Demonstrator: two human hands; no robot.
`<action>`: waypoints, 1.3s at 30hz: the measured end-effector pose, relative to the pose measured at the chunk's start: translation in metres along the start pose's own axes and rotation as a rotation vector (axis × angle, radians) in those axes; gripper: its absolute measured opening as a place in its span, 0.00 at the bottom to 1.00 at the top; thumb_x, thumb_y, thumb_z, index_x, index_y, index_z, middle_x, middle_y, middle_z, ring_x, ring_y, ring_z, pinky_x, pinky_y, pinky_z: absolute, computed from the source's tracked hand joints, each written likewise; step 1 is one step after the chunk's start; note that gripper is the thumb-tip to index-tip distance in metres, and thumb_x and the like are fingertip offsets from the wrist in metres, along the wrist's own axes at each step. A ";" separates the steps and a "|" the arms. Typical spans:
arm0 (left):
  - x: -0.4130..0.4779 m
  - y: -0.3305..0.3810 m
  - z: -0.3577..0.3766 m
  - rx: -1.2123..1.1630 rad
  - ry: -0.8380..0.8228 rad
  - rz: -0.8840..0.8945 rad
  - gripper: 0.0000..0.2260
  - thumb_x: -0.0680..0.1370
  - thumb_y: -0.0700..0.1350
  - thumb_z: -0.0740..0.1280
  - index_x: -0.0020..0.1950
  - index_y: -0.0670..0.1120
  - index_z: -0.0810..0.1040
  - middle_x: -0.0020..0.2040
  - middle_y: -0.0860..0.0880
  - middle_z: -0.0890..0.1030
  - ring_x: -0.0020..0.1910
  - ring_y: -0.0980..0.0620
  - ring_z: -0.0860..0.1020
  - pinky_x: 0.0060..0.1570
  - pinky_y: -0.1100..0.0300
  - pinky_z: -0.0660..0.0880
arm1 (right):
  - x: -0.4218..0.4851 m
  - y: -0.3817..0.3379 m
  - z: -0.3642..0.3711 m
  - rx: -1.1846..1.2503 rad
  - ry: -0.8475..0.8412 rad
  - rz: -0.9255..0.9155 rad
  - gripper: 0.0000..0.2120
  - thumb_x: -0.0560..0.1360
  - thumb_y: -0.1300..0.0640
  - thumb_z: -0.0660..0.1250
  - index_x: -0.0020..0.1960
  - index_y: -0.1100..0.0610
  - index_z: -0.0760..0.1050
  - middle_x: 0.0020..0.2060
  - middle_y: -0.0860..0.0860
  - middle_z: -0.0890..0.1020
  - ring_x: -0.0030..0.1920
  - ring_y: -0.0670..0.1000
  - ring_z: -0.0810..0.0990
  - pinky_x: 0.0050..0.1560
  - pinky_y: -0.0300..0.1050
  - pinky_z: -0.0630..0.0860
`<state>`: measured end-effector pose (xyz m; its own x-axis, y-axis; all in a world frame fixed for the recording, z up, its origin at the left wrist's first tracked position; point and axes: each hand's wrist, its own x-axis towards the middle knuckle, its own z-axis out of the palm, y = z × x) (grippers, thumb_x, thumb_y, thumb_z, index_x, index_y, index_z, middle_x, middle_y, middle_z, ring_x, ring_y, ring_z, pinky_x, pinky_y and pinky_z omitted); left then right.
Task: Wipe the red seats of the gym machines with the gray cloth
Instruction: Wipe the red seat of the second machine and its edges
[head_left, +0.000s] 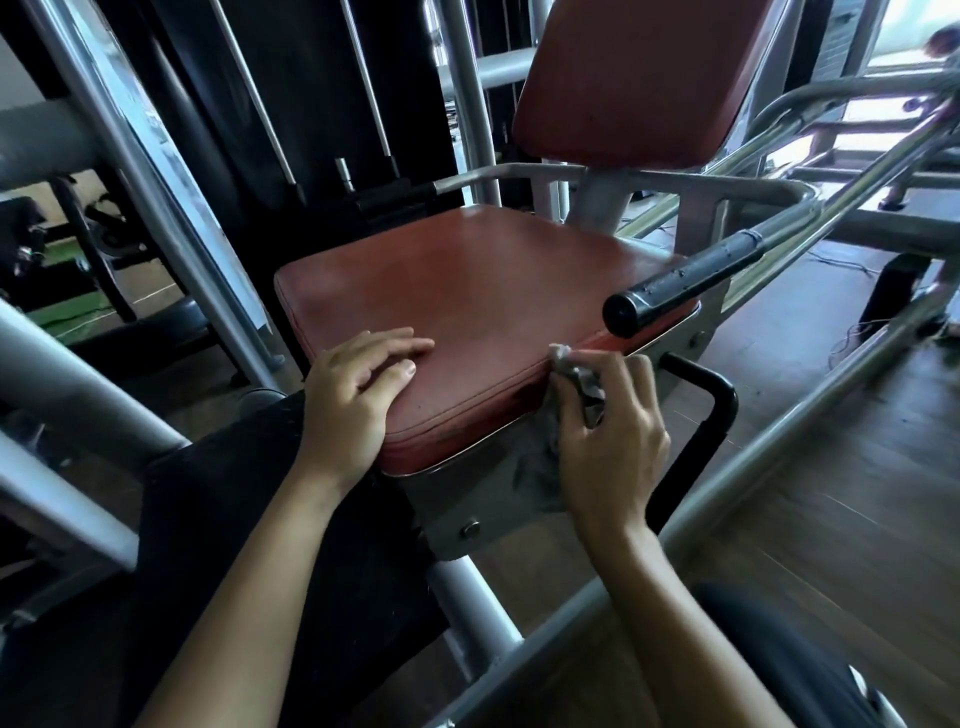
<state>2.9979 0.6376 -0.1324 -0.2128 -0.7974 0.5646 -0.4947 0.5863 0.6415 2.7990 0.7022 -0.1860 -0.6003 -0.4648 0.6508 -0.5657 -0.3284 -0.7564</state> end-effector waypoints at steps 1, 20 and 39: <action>0.000 -0.001 0.000 -0.004 0.007 -0.006 0.14 0.77 0.47 0.64 0.56 0.50 0.86 0.59 0.57 0.83 0.65 0.58 0.77 0.73 0.44 0.66 | -0.010 -0.005 0.004 0.013 -0.016 -0.026 0.04 0.76 0.54 0.74 0.49 0.51 0.82 0.46 0.45 0.79 0.43 0.45 0.81 0.37 0.47 0.78; -0.005 0.011 0.003 0.016 -0.003 -0.034 0.15 0.76 0.44 0.63 0.57 0.48 0.86 0.57 0.61 0.81 0.64 0.64 0.76 0.71 0.60 0.67 | -0.021 -0.010 0.013 0.060 0.063 0.122 0.04 0.78 0.55 0.71 0.52 0.52 0.83 0.47 0.43 0.81 0.45 0.45 0.81 0.44 0.48 0.79; -0.011 0.006 0.000 0.003 -0.025 -0.068 0.16 0.77 0.47 0.61 0.60 0.51 0.84 0.63 0.56 0.81 0.70 0.59 0.73 0.77 0.47 0.61 | -0.012 0.000 0.003 0.057 0.006 0.074 0.04 0.77 0.53 0.72 0.50 0.51 0.83 0.46 0.43 0.82 0.44 0.44 0.82 0.43 0.48 0.79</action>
<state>2.9974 0.6504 -0.1345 -0.1996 -0.8387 0.5068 -0.5115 0.5303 0.6762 2.8073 0.7052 -0.1941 -0.6430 -0.4845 0.5932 -0.4868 -0.3393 -0.8049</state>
